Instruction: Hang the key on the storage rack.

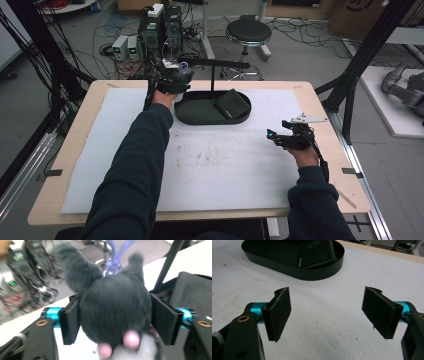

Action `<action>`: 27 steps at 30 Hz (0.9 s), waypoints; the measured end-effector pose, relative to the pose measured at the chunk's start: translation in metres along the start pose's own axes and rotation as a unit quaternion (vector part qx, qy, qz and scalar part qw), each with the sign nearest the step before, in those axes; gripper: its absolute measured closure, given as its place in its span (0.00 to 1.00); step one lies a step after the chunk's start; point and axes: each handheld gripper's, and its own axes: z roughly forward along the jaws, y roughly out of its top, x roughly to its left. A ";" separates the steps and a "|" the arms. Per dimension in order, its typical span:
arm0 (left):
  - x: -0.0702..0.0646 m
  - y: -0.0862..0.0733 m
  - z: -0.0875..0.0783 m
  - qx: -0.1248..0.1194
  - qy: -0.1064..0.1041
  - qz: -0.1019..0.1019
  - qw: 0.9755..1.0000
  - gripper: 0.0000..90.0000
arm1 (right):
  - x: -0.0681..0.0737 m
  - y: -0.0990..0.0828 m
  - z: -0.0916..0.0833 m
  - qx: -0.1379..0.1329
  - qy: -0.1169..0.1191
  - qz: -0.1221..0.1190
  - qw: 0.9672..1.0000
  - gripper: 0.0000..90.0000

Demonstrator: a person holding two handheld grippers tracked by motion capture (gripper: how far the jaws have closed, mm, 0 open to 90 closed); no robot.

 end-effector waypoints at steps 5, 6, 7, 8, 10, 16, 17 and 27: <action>0.007 -0.023 -0.011 -0.001 -0.012 -0.024 1.000 0.27 | 0.002 0.000 0.000 0.001 0.000 -0.008 1.000 0.26; 0.008 -0.027 -0.015 -0.004 -0.014 -0.024 1.000 0.27 | 0.003 0.000 0.000 0.000 0.000 -0.009 1.000 0.26; 0.009 -0.030 -0.020 -0.008 -0.017 -0.025 1.000 0.27 | 0.003 0.000 0.000 0.003 0.000 -0.011 1.000 0.26; 0.010 -0.033 -0.025 -0.014 -0.021 -0.026 0.999 0.27 | 0.003 -0.001 0.000 0.005 0.000 -0.016 1.000 0.26; 0.011 -0.038 -0.037 -0.029 -0.027 -0.029 0.999 0.27 | 0.005 -0.001 0.001 0.006 -0.002 -0.022 1.000 0.25; 0.011 -0.056 -0.073 -0.074 -0.052 -0.032 0.995 0.25 | 0.009 -0.001 0.002 0.011 -0.004 -0.037 0.999 0.24; 0.012 -0.059 -0.078 -0.082 -0.054 -0.034 0.995 0.25 | 0.010 -0.001 0.002 0.012 -0.002 -0.035 0.999 0.24; 0.014 -0.092 -0.124 -0.148 -0.075 -0.034 0.986 0.25 | 0.009 -0.006 -0.005 0.015 -0.006 -0.037 0.999 0.24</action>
